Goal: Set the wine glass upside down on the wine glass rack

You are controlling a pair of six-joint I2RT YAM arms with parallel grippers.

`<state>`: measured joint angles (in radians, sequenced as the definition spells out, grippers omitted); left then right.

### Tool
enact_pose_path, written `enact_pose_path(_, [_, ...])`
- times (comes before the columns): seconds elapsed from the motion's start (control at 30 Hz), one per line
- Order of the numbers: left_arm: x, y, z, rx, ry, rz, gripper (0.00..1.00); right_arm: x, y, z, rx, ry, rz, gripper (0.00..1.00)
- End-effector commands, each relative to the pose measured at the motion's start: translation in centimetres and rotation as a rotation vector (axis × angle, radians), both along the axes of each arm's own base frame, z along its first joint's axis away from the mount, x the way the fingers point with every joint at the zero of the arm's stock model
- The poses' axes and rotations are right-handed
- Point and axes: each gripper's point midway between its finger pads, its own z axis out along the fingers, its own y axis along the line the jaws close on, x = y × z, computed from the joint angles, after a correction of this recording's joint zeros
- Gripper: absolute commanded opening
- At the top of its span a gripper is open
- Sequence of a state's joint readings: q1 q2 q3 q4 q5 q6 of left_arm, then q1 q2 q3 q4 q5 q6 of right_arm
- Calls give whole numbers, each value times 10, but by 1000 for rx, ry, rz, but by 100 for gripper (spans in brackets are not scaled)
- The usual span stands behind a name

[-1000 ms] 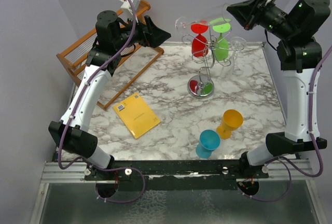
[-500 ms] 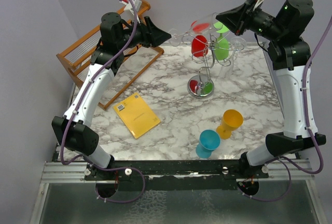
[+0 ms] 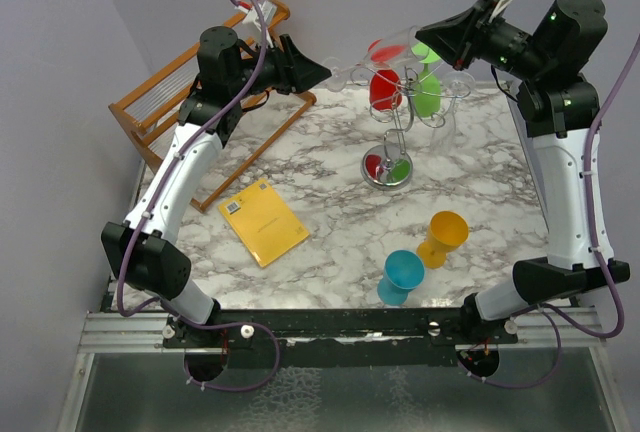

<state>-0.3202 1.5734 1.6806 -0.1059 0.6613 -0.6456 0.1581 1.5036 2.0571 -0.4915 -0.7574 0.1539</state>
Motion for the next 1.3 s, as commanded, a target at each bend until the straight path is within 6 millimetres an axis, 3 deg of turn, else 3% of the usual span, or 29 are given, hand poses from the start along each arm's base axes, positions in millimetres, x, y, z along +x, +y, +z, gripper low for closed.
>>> enact_pose_path(0.0, [-1, -4, -5, -7, 18, -5, 51, -20, 4, 24, 22, -77, 44, 1])
enact_pose_path(0.1, [-2, -6, -6, -15, 22, -17, 48, -22, 5, 25, 25, -77, 52, 1])
enact_pose_path(0.37, [-4, -9, -7, -28, 28, -34, 23, -21, 6, 21, 21, -71, 55, 1])
enact_pose_path(0.5, [-4, -9, -5, -29, 13, -39, 16, -21, 8, 17, 23, -60, 70, 1])
enact_pose_path(0.6, [-6, -9, -3, -30, -16, -47, 0, -20, 8, 12, 20, -53, 71, 1])
enact_pose_path(0.73, [-5, -5, -1, 2, -58, -31, 0, -18, 6, 7, 5, -58, 57, 1])
enact_pose_path(0.8, [-5, -1, 2, 25, -86, -13, 0, -16, 5, 4, -6, -60, 44, 6])
enact_pose_path(1.0, [3, 31, 14, 79, -139, 98, 0, -11, -3, -6, -55, -75, -9, 31])
enact_pose_path(1.27, [17, 101, 30, 178, -213, 315, 0, -10, -13, -8, -108, -108, -72, 52])
